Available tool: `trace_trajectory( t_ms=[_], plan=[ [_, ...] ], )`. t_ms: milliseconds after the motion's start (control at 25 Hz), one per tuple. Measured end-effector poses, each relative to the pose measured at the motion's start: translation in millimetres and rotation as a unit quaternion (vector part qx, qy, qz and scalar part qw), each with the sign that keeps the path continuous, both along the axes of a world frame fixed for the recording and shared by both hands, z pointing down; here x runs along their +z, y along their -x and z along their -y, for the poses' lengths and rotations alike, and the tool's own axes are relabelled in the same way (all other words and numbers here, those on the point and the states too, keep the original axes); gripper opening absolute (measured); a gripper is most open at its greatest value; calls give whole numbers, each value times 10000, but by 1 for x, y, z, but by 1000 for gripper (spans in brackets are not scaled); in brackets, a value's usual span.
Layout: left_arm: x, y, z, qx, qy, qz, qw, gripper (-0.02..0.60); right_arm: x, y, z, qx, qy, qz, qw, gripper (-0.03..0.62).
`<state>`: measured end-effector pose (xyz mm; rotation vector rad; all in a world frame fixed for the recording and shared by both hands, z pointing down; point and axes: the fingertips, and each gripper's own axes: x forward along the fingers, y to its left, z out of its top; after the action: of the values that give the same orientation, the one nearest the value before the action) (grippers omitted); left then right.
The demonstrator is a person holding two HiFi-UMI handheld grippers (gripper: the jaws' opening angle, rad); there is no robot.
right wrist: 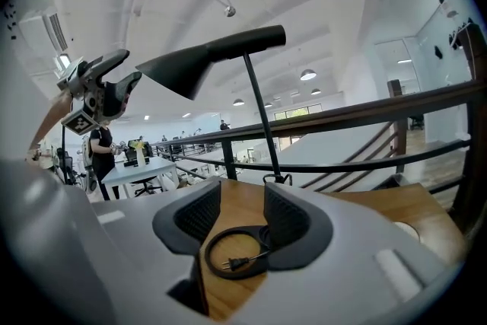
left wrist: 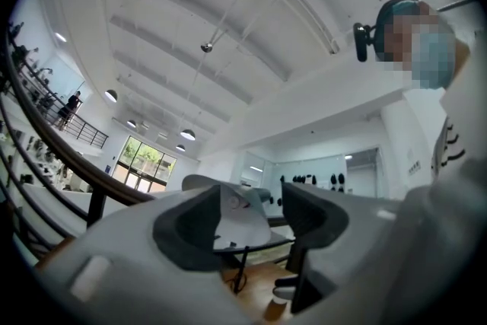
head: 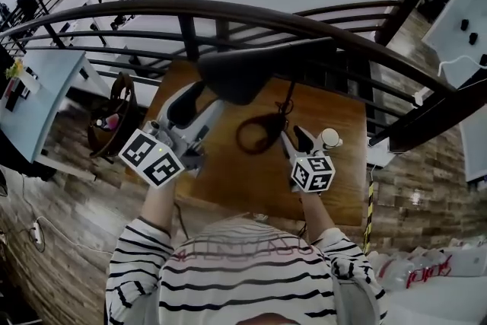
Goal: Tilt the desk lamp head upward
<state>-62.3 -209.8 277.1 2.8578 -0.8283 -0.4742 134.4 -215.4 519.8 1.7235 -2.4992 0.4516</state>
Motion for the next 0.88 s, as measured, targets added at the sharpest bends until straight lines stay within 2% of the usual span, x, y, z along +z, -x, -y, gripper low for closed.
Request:
trace_trajectory(
  t_ms=[560,880],
  plan=[
    [72,15,-41,181,534,299,9980,249,11,29,-66,220,83,174,9996,156],
    [116,38,-70,211,642,624,9958,201,19,65,-99,293,80,311,9991,139]
  ],
)
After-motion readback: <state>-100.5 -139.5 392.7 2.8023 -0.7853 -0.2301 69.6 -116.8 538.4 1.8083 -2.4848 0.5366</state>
